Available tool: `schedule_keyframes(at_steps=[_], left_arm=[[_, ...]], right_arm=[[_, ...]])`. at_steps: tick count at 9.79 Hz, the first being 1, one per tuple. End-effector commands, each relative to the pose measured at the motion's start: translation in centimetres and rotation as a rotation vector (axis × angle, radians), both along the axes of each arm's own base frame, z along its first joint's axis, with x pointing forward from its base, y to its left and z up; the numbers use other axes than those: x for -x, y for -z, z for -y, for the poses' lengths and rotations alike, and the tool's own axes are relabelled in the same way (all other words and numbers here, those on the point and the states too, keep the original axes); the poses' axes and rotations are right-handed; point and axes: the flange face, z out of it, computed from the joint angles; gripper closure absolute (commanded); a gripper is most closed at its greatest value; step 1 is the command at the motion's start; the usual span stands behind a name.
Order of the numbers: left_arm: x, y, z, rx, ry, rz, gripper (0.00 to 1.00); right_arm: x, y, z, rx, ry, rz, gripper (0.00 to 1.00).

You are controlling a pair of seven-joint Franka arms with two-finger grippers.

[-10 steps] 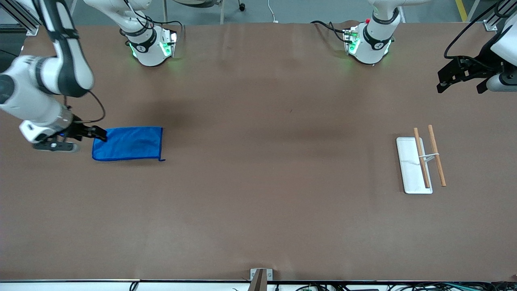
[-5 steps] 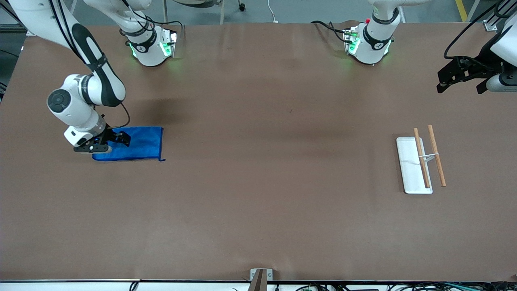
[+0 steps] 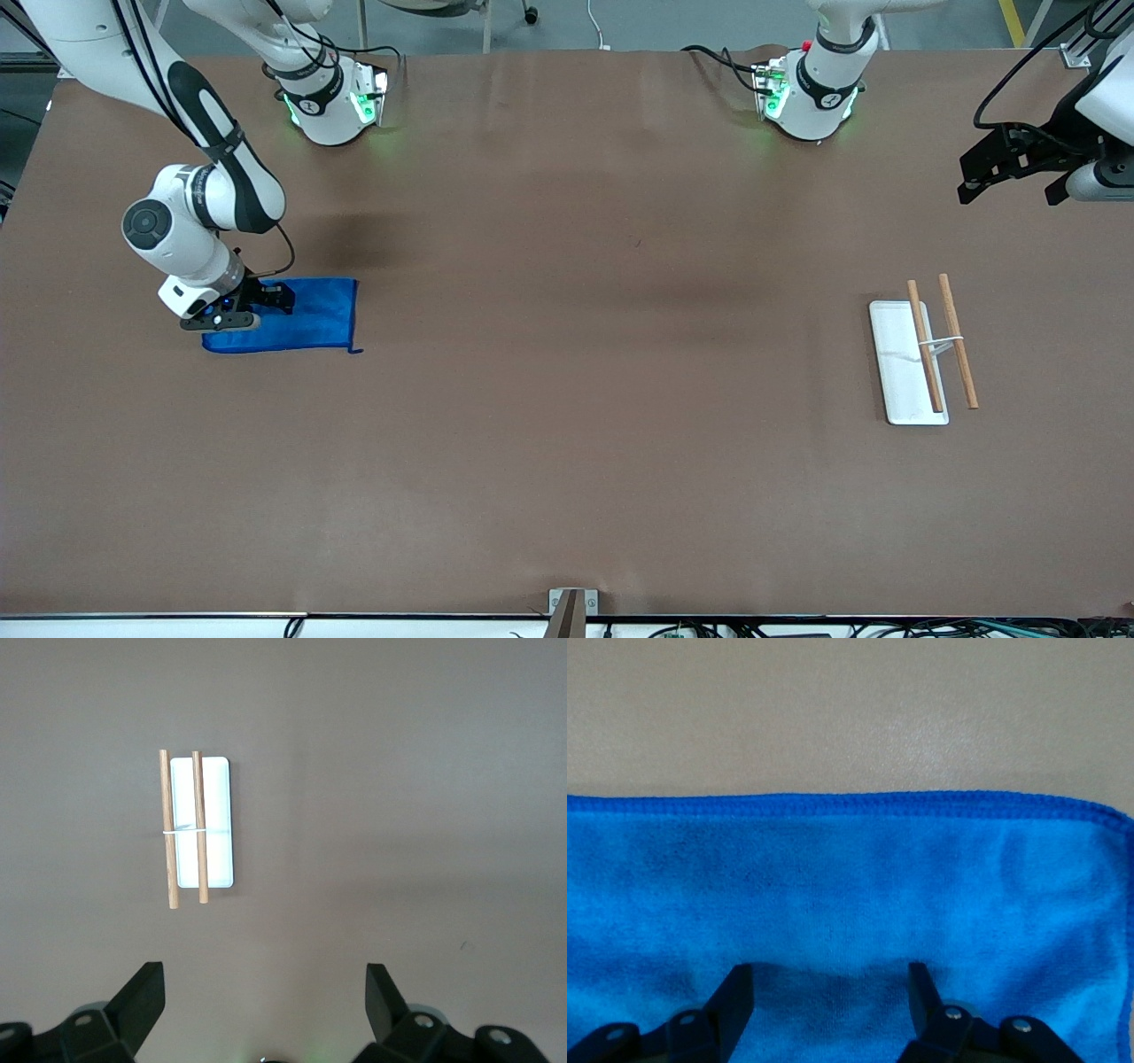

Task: Right arm passes towel to left arm to hang
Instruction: 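Reach the right gripper down to the blue towel's edge, then grasp and lift the towel with the right gripper while the left gripper approaches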

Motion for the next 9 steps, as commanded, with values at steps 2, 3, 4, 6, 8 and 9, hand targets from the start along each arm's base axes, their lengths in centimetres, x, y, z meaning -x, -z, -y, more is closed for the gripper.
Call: schedule_keyframes(at_steps=[2, 3, 4, 6, 8, 9], left_arm=[[0.5, 1.7, 0.4, 0.056, 0.014, -0.097, 0.0], [0.4, 1.9, 0.5, 0.079, 0.015, -0.104, 0.0], [0.3, 2.2, 0.8, 0.099, 0.017, -0.112, 0.0], [-0.8, 4.6, 3.3, 0.276, 0.066, -0.165, 0.0], [-2.4, 6.2, 6.3, 0.433, 0.096, -0.173, 0.0], [-3.1, 7.4, 8.1, 0.464, 0.113, -0.182, 0.0]], right_arm=[[0.7, 1.0, 0.1, 0.003, -0.01, 0.014, 0.46], [0.7, 1.0, 0.2, 0.002, 0.003, 0.01, 0.87], [0.8, 0.9, 0.2, 0.002, 0.007, 0.007, 1.0], [0.2, -0.7, 0.0, 0.002, 0.048, -0.056, 1.0], [-2.4, -6.4, -1.3, 0.011, 0.065, -0.115, 1.0], [-3.7, -10.0, -1.3, 0.015, 0.068, -0.143, 1.0]])
